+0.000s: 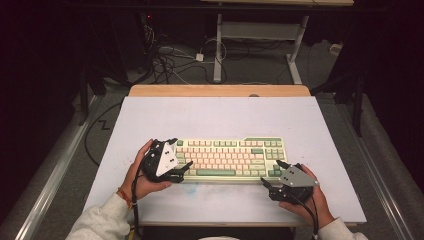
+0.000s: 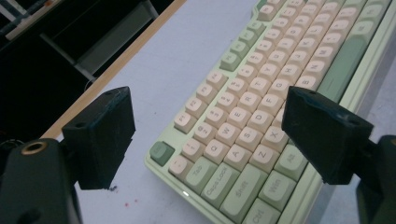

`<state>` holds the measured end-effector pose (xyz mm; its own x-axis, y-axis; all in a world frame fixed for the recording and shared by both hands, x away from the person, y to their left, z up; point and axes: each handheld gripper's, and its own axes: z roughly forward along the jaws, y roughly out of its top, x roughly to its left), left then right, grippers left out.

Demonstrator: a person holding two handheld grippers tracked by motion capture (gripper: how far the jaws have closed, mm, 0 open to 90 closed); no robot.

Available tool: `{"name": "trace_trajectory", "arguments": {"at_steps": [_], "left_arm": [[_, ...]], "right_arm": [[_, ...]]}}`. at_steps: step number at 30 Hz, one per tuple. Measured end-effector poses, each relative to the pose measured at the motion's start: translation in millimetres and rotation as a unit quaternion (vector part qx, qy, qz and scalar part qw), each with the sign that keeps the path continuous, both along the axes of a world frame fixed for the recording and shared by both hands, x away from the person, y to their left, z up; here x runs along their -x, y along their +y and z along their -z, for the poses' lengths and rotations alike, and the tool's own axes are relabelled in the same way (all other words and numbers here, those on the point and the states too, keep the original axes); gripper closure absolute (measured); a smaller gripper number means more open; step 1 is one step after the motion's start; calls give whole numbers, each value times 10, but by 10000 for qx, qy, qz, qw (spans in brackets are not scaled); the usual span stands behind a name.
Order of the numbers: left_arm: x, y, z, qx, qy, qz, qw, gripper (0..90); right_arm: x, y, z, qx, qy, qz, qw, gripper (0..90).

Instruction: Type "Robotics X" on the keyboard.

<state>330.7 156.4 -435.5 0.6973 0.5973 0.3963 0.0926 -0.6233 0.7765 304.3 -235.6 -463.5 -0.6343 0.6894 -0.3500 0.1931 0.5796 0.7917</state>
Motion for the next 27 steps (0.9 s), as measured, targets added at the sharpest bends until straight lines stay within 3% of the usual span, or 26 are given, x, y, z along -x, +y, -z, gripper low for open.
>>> {"name": "trace_trajectory", "arguments": {"at_steps": [10,17,27], "left_arm": [[81,155,162,-129,153,-190,9996,165],[133,270,244,-102,313,-327,9989,165],[198,356,356,-138,565,-438,9973,166]], "right_arm": [[-12,16,2,-15,42,-40,10000,265],[-21,24,-19,-80,68,-75,9999,297],[-47,20,-86,-254,149,-185,9994,484]]}}
